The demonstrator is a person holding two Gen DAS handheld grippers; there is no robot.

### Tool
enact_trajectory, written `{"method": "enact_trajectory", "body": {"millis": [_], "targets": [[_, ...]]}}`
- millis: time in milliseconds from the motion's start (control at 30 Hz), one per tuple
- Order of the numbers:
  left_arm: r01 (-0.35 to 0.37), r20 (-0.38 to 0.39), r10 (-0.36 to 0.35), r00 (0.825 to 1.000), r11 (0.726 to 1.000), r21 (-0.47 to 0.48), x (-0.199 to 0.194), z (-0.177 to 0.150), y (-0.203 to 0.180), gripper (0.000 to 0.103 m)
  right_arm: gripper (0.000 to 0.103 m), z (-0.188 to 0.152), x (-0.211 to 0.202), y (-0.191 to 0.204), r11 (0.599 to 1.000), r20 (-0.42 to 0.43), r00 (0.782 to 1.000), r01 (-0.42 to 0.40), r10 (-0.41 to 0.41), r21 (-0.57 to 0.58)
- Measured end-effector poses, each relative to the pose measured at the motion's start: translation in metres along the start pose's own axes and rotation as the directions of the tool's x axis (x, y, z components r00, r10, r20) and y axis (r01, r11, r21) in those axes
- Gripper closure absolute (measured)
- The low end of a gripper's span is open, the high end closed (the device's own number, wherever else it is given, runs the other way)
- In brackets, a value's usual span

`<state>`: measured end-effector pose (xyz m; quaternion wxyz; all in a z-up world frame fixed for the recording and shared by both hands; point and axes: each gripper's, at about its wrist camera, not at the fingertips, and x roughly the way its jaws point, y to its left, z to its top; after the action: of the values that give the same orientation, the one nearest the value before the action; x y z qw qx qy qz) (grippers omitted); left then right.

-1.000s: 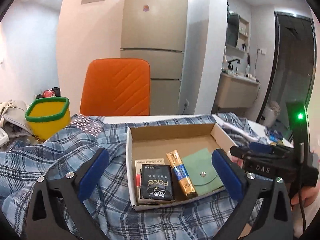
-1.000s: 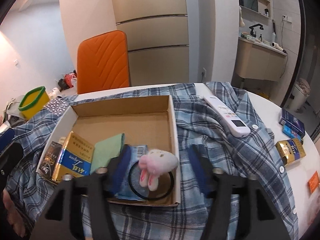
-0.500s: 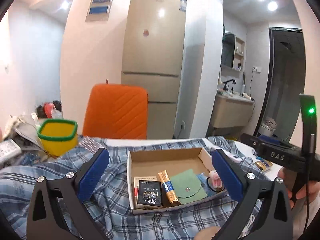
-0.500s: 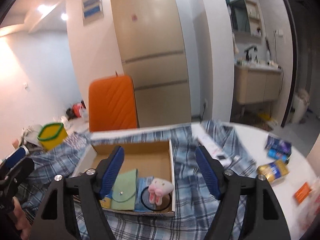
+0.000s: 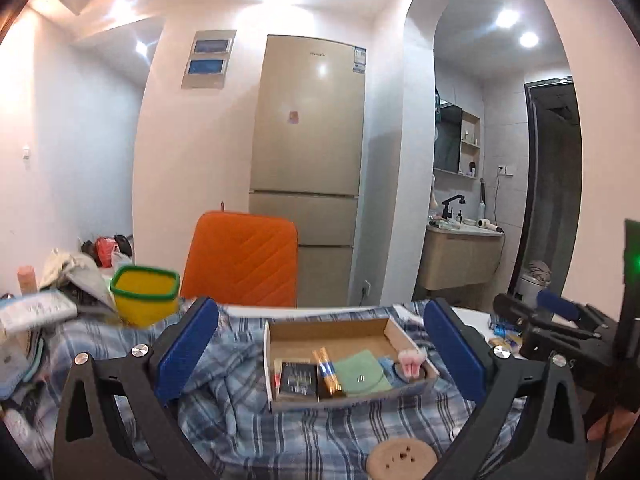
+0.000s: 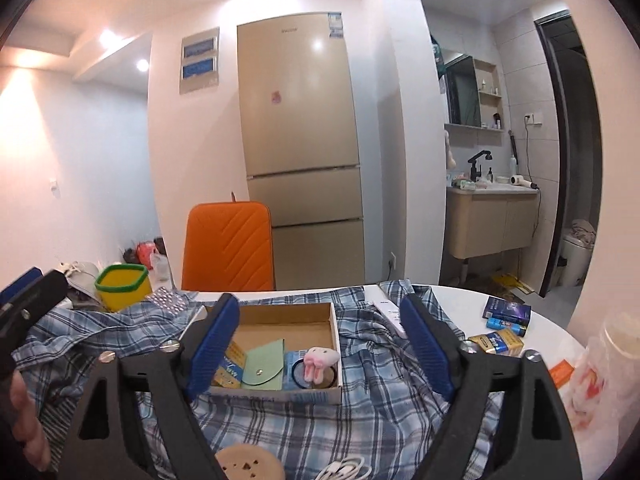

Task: Organize soft objects

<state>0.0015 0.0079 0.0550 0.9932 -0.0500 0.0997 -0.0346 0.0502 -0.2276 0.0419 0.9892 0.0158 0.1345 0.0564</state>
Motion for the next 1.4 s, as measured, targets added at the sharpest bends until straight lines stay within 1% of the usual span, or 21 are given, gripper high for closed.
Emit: {"method": "enact_trajectory", "body": {"millis": [67,133,233,333,433,533,600,700,767,900,1067,1233,1333,1400], "targets": [[0.008,-0.036,-0.008,0.999,1.0,-0.023,0.002,-0.014,0.003,0.001,0.016,-0.007,-0.005,0.003,0.999,0.018,0.999,0.039,-0.039,-0.017],[0.014,-0.055,-0.015,0.998,0.999,-0.031,0.004,-0.025,0.004,0.001,0.016,-0.017,-0.007,0.006,0.997,0.021,0.998,0.062,-0.061,-0.044],[0.011,-0.056,-0.013,0.998,0.999,-0.032,0.005,-0.035,0.003,0.001,0.016,-0.031,-0.003,0.009,0.991,-0.008,0.994,0.108,-0.109,-0.08],[0.002,-0.058,-0.004,0.998,0.999,-0.036,0.003,-0.046,0.002,0.001,0.016,-0.042,0.0,0.003,0.993,-0.023,0.994,0.107,-0.108,-0.056],[0.012,-0.075,-0.017,0.997,0.998,-0.063,0.005,-0.051,0.007,0.001,0.016,-0.052,-0.004,-0.006,0.997,-0.017,0.997,0.073,-0.073,-0.011],[0.013,-0.083,-0.02,0.996,0.996,-0.085,0.007,-0.052,0.011,0.001,0.016,-0.053,-0.006,-0.017,0.997,-0.008,0.998,0.061,-0.06,0.039],[0.009,-0.084,-0.016,0.996,0.997,-0.076,0.007,-0.052,0.009,0.001,0.015,-0.054,-0.009,-0.023,0.996,0.0,0.998,0.06,-0.06,0.07],[-0.001,-0.094,-0.005,0.996,0.998,-0.055,0.009,-0.053,0.004,0.001,0.011,-0.055,-0.01,-0.028,0.994,0.007,0.998,0.06,-0.061,0.094],[0.0,-0.094,-0.005,0.996,0.998,-0.06,0.008,-0.053,0.006,0.001,0.011,-0.054,-0.01,-0.028,0.993,0.007,0.998,0.064,-0.065,0.099],[0.018,-0.107,-0.025,0.994,0.998,-0.066,0.01,-0.052,0.008,0.001,0.011,-0.051,-0.01,-0.023,0.993,0.0,0.996,0.093,-0.094,0.073],[0.039,-0.13,-0.046,0.99,0.998,-0.054,0.013,-0.052,0.006,0.001,0.011,-0.044,-0.017,-0.014,0.993,-0.008,0.992,0.122,-0.122,0.002],[0.032,-0.125,-0.036,0.991,0.999,-0.036,0.011,-0.053,0.002,0.001,0.011,-0.037,-0.025,-0.011,0.99,-0.006,0.99,0.138,-0.138,-0.035],[0.023,-0.13,-0.029,0.991,0.999,-0.047,0.012,-0.053,0.003,0.001,0.011,-0.034,-0.029,-0.008,0.984,0.014,0.986,0.168,-0.167,-0.057],[0.021,-0.132,-0.028,0.991,0.998,-0.053,0.013,-0.053,0.005,0.001,0.011,-0.034,-0.031,-0.007,0.985,0.02,0.987,0.161,-0.16,-0.062]]}}
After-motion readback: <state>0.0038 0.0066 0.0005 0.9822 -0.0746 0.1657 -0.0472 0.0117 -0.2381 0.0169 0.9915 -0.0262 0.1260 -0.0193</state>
